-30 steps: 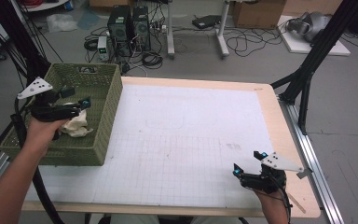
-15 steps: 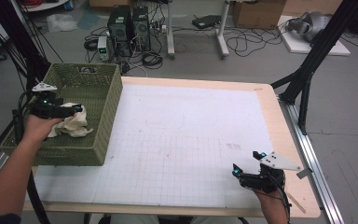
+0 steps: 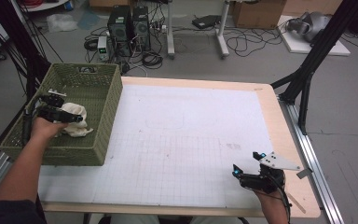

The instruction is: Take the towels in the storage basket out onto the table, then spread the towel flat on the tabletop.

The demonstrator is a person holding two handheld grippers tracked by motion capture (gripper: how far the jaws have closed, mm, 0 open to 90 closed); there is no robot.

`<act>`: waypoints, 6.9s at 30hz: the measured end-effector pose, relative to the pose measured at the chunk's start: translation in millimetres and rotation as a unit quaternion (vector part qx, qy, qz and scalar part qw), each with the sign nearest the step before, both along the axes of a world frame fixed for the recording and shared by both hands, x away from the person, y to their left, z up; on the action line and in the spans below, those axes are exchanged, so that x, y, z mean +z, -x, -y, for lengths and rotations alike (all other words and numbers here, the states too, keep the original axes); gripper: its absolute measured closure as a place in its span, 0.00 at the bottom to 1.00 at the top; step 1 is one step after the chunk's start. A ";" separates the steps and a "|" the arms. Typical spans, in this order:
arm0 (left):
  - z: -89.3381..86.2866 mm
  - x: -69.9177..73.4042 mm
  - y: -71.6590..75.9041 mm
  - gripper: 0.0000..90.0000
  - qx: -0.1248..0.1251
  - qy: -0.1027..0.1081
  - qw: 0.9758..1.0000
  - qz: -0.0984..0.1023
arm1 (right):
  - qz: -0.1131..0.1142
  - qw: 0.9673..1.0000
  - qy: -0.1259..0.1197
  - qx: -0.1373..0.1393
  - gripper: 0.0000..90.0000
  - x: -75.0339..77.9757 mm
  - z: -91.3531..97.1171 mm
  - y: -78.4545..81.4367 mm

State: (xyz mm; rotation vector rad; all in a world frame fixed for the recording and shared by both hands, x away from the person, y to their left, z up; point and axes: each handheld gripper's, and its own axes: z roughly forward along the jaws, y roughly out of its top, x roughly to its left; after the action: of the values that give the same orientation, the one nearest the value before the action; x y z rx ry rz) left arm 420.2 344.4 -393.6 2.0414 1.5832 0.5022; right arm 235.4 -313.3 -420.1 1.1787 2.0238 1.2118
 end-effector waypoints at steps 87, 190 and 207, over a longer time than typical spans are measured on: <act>230.6 62.3 77.9 0.91 -0.340 0.239 0.873 0.253 | 0.015 1.000 -0.002 0.005 0.11 7.0 -3.3 2.9; 189.6 -31.6 110.4 0.22 -0.238 0.197 0.926 0.218 | 0.011 0.973 0.043 0.224 0.46 17.9 -137.8 -41.6; 188.5 -37.6 107.0 0.24 -0.236 0.195 0.929 0.208 | -0.032 0.975 0.100 0.196 0.90 10.0 -163.0 -75.7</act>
State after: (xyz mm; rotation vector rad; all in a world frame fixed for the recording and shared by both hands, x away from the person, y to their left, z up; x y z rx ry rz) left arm 313.2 155.9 -431.2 1.7712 0.8246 0.3659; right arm 311.1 -150.3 -410.2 0.7535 2.4414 1.1178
